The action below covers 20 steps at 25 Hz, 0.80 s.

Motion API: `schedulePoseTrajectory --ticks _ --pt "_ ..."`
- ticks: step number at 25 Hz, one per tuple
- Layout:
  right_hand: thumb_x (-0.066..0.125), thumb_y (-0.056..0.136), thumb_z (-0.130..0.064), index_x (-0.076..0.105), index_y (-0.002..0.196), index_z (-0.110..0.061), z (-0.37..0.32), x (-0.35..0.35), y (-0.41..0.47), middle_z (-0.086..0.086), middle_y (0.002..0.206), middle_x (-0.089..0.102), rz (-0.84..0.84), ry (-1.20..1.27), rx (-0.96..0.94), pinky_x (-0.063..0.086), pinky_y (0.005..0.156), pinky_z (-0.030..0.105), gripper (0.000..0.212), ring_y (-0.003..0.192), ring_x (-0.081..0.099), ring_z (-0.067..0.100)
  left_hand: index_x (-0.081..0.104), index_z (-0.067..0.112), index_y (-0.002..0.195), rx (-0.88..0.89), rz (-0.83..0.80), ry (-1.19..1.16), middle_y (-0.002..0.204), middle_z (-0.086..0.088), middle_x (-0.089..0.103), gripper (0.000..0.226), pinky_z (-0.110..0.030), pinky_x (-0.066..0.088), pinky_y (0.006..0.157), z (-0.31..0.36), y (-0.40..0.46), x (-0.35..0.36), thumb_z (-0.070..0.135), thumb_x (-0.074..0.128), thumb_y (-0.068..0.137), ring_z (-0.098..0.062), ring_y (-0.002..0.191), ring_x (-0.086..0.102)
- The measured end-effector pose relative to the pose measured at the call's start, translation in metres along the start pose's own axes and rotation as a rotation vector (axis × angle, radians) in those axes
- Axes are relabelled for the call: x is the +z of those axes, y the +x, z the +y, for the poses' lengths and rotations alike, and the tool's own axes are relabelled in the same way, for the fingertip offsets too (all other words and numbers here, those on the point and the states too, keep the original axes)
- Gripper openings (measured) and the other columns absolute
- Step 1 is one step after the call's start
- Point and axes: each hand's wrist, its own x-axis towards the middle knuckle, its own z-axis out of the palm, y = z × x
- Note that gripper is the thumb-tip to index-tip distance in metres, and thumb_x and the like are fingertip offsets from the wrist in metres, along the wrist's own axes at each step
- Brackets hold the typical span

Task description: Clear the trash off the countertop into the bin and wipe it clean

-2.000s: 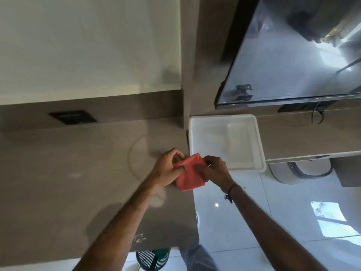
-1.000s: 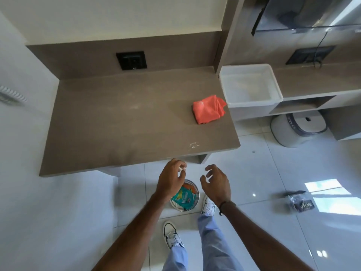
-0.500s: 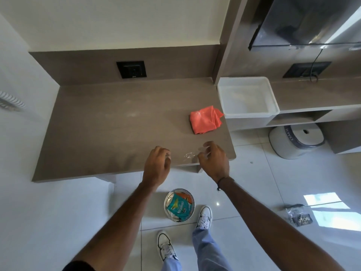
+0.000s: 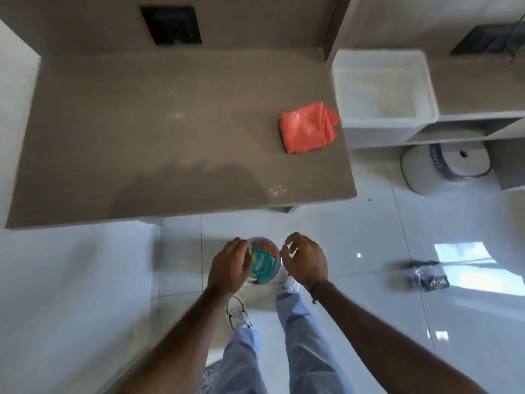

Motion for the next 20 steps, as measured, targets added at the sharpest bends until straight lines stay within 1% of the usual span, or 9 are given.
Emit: schedulePoseTrajectory --ticks 1,3,6,9,10,12,15,18,20 --pt "0.06 0.084 -0.041 0.066 0.092 -0.024 0.018 0.019 0.002 -0.006 0.08 0.071 -0.053 -0.024 0.069 0.04 0.054 0.019 0.02 0.065 0.062 0.011 0.066 0.009 0.098 -0.072 -0.043 -0.009 0.094 -0.007 0.07 0.01 -0.034 0.056 0.067 -0.015 -0.004 0.018 0.014 0.06 0.092 -0.025 0.084 0.068" --pt "0.063 0.084 -0.036 0.067 0.102 -0.023 0.055 0.059 0.015 0.0 0.092 0.075 -0.136 -0.047 0.226 0.044 0.062 0.022 0.023 0.08 0.07 0.02 0.067 0.007 0.099 -0.251 -0.084 -0.061 0.096 -0.01 0.071 0.011 -0.034 0.054 0.069 -0.048 -0.004 0.058 0.01 0.061 0.09 -0.028 0.087 0.068" --pt "0.066 0.083 -0.034 0.067 0.115 -0.018 0.108 0.124 0.044 0.01 0.111 0.074 -0.225 -0.038 0.444 0.051 0.078 0.03 0.036 0.1 0.068 0.031 0.068 0.001 0.106 -0.552 -0.105 -0.235 0.105 -0.018 0.075 0.02 -0.039 0.057 0.084 -0.102 0.011 0.125 0.005 0.062 0.087 -0.035 0.098 0.07" --pt "0.066 0.084 -0.026 0.066 0.121 -0.012 0.156 0.182 0.06 0.015 0.121 0.069 -0.312 -0.104 0.522 0.051 0.088 0.033 0.039 0.111 0.064 0.035 0.064 -0.001 0.123 -0.74 -0.257 -0.289 0.12 -0.021 0.073 0.036 -0.037 0.051 0.095 -0.147 0.02 0.187 0.011 0.066 0.089 -0.036 0.115 0.066" --pt "0.065 0.084 -0.025 0.066 0.12 -0.011 0.171 0.198 0.062 0.015 0.122 0.068 -0.321 -0.106 0.551 0.051 0.088 0.032 0.039 0.112 0.064 0.034 0.061 0.001 0.129 -0.776 -0.309 -0.29 0.125 -0.02 0.071 0.042 -0.035 0.05 0.097 -0.158 0.022 0.205 0.014 0.066 0.09 -0.036 0.119 0.064" --pt "0.066 0.085 -0.027 0.067 0.118 -0.009 0.196 0.231 0.066 0.015 0.12 0.069 -0.337 -0.089 0.604 0.048 0.08 0.029 0.038 0.11 0.064 0.033 0.056 0.003 0.138 -0.823 -0.371 -0.312 0.133 -0.019 0.068 0.049 -0.036 0.051 0.099 -0.178 0.023 0.238 0.018 0.064 0.092 -0.036 0.124 0.062" --pt "0.064 0.088 -0.033 0.071 0.11 -0.007 0.22 0.281 0.076 0.015 0.11 0.071 -0.387 -0.092 0.585 0.045 0.071 0.028 0.035 0.101 0.066 0.032 0.055 0.008 0.138 -0.832 -0.364 -0.346 0.136 -0.018 0.066 0.047 -0.04 0.053 0.098 -0.198 0.024 0.283 0.02 0.061 0.093 -0.037 0.123 0.062" --pt "0.059 0.089 -0.021 0.075 0.103 -0.007 0.228 0.312 0.084 0.015 0.103 0.074 -0.354 -0.044 0.624 0.053 0.073 0.034 0.025 0.096 0.068 0.032 0.053 0.014 0.138 -0.85 -0.346 -0.376 0.134 -0.016 0.068 0.05 -0.042 0.055 0.097 -0.207 0.016 0.304 0.028 0.064 0.091 -0.037 0.121 0.063" --pt "0.059 0.088 -0.014 0.075 0.099 -0.004 0.223 0.314 0.081 0.016 0.101 0.074 -0.306 -0.009 0.687 0.052 0.069 0.035 0.022 0.094 0.068 0.032 0.055 0.013 0.135 -0.88 -0.348 -0.366 0.132 -0.016 0.068 0.05 -0.044 0.057 0.099 -0.204 0.011 0.297 0.031 0.066 0.089 -0.036 0.119 0.065"
